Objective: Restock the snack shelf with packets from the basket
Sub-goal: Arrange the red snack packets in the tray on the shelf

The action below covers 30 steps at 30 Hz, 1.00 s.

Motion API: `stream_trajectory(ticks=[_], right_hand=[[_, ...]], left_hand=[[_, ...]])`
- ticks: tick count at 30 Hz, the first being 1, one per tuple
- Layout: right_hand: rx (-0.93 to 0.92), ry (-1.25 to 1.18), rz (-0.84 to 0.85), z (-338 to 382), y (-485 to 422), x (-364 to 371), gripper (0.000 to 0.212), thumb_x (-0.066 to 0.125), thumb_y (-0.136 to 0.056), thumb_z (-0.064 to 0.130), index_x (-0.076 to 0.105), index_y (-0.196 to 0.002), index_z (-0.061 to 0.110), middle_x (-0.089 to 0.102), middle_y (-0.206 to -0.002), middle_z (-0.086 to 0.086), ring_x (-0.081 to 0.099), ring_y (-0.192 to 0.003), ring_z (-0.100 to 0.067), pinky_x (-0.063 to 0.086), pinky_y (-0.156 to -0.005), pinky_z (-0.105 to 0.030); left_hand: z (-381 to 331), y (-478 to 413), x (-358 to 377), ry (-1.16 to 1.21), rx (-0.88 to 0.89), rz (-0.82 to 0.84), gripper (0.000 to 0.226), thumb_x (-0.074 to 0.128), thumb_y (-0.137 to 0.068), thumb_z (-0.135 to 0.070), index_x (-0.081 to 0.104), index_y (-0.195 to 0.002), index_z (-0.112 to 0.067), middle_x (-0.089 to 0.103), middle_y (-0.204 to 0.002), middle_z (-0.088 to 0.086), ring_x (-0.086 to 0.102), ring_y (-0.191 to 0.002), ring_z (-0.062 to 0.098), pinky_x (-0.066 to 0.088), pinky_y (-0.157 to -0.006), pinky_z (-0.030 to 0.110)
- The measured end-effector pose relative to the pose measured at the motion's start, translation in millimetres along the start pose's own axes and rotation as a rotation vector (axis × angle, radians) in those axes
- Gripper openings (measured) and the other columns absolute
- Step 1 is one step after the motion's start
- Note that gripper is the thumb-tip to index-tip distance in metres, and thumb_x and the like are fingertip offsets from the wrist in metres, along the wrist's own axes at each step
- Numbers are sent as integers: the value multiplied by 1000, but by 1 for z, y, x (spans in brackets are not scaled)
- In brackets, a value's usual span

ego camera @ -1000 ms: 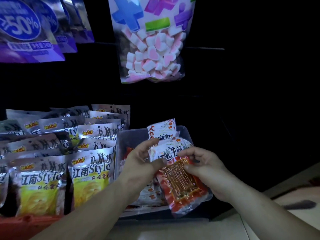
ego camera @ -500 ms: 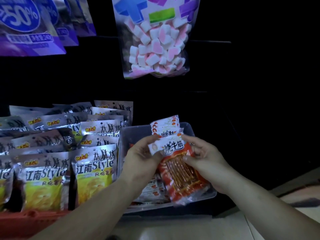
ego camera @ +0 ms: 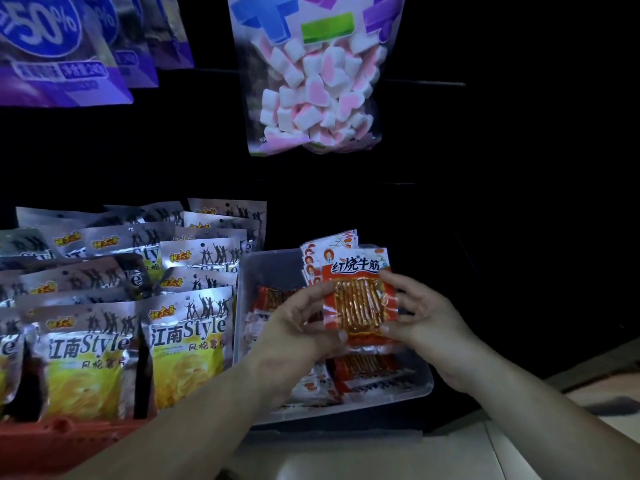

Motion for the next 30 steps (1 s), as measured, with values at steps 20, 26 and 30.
stream_trajectory(ticks=[20,26,30], right_hand=[[-16,-13,171,2,8,-5,97,56,-86,-27,49,-144,52,50,-151,8,69,-114,-27,64,-81,-41],[-35,36,189,3,11,6,86,56,-94,-16,48,-143,54,49,-147,11,58,-128,-16,62,-86,-30],[-225,171,34,10,14,15,63,65,-99,8,52,-131,61,53,-141,24,55,-129,-1,50,-81,-5]], left_hand=[[4,-2,-7,336,-152,-140,33,63,-96,-2,66,-127,-15,76,-115,12,75,-101,26,62,-70,32],[-2,1,1,177,-111,-158,16,61,-99,-12,72,-109,-4,77,-109,14,76,-97,27,62,-71,34],[-3,2,7,-9,34,-201,13,64,-98,-7,76,-103,-3,79,-101,13,77,-90,33,65,-73,44]])
Point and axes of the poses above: each hand's wrist, its own y-axis away from the middle knuckle, its own x-axis out of the palm, z = x × y, the point moved 1 cm from there along -y, towards the middle knuckle
